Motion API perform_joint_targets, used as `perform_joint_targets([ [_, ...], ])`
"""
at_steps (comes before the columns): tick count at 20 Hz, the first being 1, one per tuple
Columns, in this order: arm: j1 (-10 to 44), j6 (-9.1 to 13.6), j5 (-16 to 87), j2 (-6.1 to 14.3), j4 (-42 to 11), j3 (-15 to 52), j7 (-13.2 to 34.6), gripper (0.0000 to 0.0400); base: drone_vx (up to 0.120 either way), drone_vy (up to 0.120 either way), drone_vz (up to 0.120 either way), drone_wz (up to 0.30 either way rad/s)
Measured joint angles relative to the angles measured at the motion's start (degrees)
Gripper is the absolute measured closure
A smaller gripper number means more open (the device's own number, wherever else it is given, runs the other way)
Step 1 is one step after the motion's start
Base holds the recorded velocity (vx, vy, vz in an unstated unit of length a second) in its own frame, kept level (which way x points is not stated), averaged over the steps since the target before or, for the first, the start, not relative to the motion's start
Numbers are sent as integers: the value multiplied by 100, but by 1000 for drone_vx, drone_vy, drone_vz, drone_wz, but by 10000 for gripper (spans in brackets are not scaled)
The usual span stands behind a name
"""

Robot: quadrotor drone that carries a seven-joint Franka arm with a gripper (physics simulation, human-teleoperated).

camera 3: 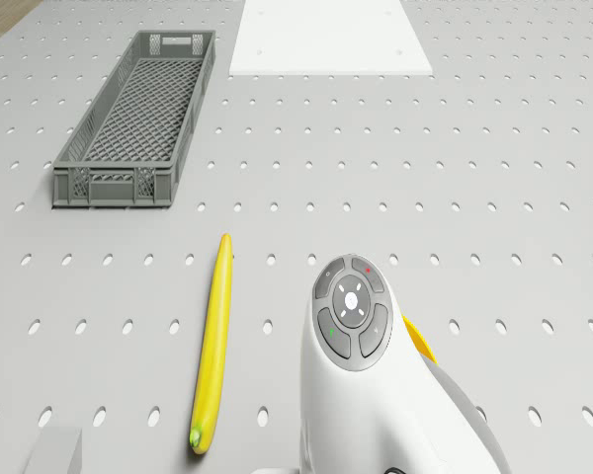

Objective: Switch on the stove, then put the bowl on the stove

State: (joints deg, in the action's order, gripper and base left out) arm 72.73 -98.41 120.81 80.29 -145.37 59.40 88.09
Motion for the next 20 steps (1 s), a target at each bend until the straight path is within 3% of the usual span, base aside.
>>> perform_joint_targets([
  [3,1,-2,-1,2,0,0,1,0,120,67,0,0],
  [20,8,-12,-7,13,1,0,6,0,120,0,0,0],
])
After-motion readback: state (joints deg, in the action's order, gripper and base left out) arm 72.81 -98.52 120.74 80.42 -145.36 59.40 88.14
